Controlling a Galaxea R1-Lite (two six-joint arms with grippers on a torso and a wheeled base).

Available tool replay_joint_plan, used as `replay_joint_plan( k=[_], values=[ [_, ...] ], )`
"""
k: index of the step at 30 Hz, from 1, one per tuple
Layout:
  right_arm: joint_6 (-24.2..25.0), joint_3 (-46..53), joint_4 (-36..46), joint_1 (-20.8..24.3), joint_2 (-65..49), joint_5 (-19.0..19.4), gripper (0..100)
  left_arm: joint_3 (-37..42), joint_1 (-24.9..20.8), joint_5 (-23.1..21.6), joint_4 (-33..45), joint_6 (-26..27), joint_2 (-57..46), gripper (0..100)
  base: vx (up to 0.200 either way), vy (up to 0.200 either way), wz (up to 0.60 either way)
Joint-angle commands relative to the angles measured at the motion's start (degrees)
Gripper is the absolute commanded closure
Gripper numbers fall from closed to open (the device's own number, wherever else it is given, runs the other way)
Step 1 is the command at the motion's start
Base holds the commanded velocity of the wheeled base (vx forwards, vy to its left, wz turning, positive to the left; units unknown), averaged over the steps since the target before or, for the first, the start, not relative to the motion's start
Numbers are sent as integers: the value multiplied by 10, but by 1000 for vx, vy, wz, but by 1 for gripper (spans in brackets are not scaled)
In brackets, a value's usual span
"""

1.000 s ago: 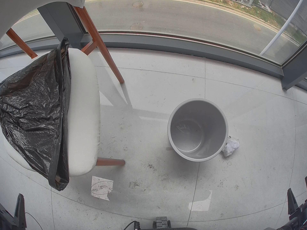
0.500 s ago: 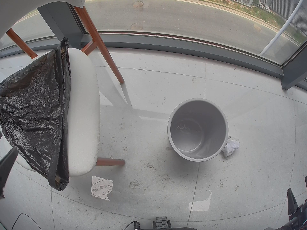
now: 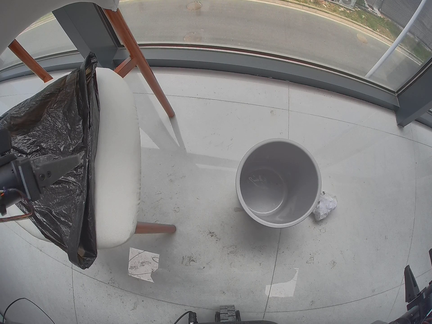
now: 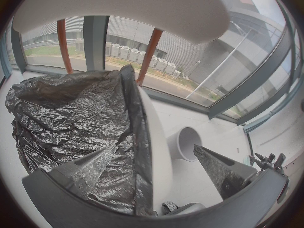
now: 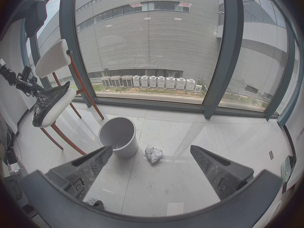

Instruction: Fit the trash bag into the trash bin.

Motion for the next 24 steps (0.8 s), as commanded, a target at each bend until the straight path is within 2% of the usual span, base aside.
replay_joint_plan(
  k=[1,2,3,4,5,9,15,24],
  values=[
    [0,9,0,0,-5,0,0,-31,-59,70,-44,-5,91,0,0,0,0],
    [0,9,0,0,-5,0,0,-31,-59,70,-44,-5,91,0,0,0,0],
    [0,9,0,0,-5,0,0,-37,-94,131,-77,-4,121,0,0,0,0],
    [0,9,0,0,-5,0,0,-37,-94,131,-77,-4,121,0,0,0,0],
    [0,10,0,0,-5,0,0,-38,-107,149,-87,-3,132,0,0,0,0],
    [0,10,0,0,-5,0,0,-43,-128,176,-86,-1,138,0,0,0,0],
    [0,10,0,0,-5,0,0,-46,-126,204,-89,28,159,0,0,0,0],
    [0,10,0,0,-5,0,0,-52,-126,232,-91,29,168,0,0,0,0]
  ],
)
